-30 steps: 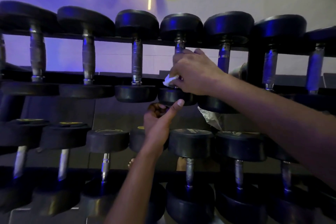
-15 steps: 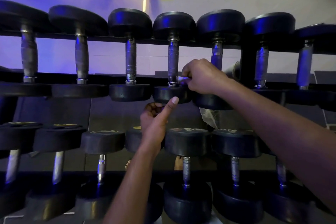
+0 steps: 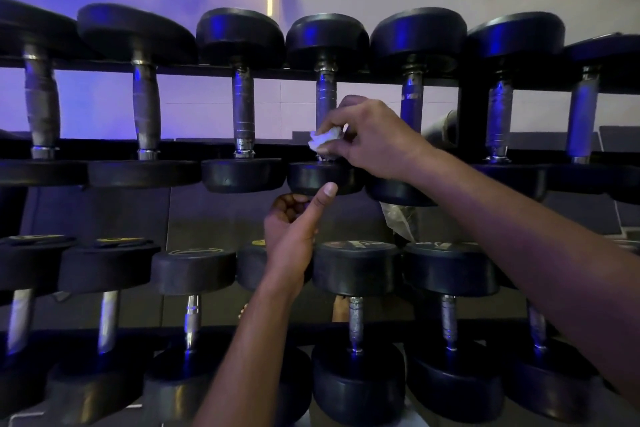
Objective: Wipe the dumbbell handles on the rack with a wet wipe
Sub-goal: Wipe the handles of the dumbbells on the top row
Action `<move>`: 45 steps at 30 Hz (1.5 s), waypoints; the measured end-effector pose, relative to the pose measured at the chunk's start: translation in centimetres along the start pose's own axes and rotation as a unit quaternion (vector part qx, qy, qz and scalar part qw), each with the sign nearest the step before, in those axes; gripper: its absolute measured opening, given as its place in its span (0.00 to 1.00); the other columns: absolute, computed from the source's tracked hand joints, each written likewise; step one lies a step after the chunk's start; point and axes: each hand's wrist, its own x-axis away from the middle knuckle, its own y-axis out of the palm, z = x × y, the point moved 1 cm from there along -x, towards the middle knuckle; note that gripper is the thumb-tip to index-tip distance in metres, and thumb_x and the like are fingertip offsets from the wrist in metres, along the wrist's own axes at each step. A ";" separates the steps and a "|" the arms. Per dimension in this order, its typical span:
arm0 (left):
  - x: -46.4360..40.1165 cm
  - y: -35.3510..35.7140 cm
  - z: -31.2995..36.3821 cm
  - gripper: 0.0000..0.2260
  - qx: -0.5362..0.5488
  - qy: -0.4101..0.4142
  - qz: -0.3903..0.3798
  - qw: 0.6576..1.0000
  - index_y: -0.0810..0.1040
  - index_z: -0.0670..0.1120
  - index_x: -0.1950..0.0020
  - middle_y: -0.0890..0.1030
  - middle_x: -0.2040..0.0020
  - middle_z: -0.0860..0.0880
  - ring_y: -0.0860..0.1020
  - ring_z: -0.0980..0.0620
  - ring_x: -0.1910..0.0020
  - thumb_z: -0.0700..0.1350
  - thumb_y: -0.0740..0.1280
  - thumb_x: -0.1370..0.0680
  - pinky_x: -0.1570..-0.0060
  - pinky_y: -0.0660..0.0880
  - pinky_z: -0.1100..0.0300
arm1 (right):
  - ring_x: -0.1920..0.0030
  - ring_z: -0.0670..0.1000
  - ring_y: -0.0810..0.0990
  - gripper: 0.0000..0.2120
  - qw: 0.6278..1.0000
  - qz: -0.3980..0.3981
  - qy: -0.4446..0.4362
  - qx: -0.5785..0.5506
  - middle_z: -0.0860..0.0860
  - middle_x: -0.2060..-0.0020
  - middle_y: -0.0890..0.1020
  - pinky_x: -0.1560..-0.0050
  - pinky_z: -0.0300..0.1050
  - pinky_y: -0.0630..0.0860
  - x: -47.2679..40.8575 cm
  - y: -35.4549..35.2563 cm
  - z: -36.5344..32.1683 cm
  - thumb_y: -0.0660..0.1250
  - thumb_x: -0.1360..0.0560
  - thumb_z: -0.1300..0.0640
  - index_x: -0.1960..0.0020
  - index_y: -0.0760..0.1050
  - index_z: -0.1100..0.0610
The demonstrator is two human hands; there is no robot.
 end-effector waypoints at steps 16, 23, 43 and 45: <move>0.3 -0.6 0.7 0.22 -0.024 -0.003 -0.037 0.999 0.80 0.46 0.52 0.78 0.64 0.55 0.76 0.57 0.64 0.60 0.84 0.30 0.53 0.74 0.56 | 0.56 0.55 0.84 0.12 0.962 0.246 0.003 0.118 0.46 0.54 0.85 0.60 0.51 0.78 -4.3 -0.8 -1.0 0.69 0.21 0.42 0.47 0.87 0.48; -0.1 -0.6 0.4 0.28 -0.020 -0.009 -0.029 0.999 0.82 0.44 0.50 0.79 0.63 0.53 0.77 0.55 0.62 0.64 0.86 0.34 0.53 0.74 0.54 | 0.59 0.61 0.85 0.13 0.935 0.305 0.037 0.178 0.52 0.63 0.87 0.63 0.50 0.76 -3.9 0.1 -1.7 0.67 0.20 0.40 0.42 0.86 0.43; 0.1 -0.6 1.1 0.26 -0.026 -0.021 -0.027 0.999 0.83 0.42 0.50 0.80 0.64 0.55 0.78 0.58 0.64 0.62 0.84 0.33 0.53 0.75 0.56 | 0.59 0.55 0.85 0.11 0.917 0.257 0.237 -0.192 0.51 0.60 0.85 0.57 0.53 0.85 -3.9 0.5 -0.3 0.74 0.23 0.46 0.55 0.81 0.53; 0.1 -0.5 1.1 0.24 -0.022 -0.022 -0.030 0.999 0.82 0.44 0.52 0.80 0.65 0.55 0.77 0.58 0.64 0.61 0.83 0.32 0.54 0.74 0.56 | 0.60 0.55 0.87 0.07 0.856 0.221 0.293 -0.364 0.53 0.60 0.85 0.58 0.57 0.87 -4.4 0.6 0.0 0.74 0.22 0.51 0.55 0.81 0.54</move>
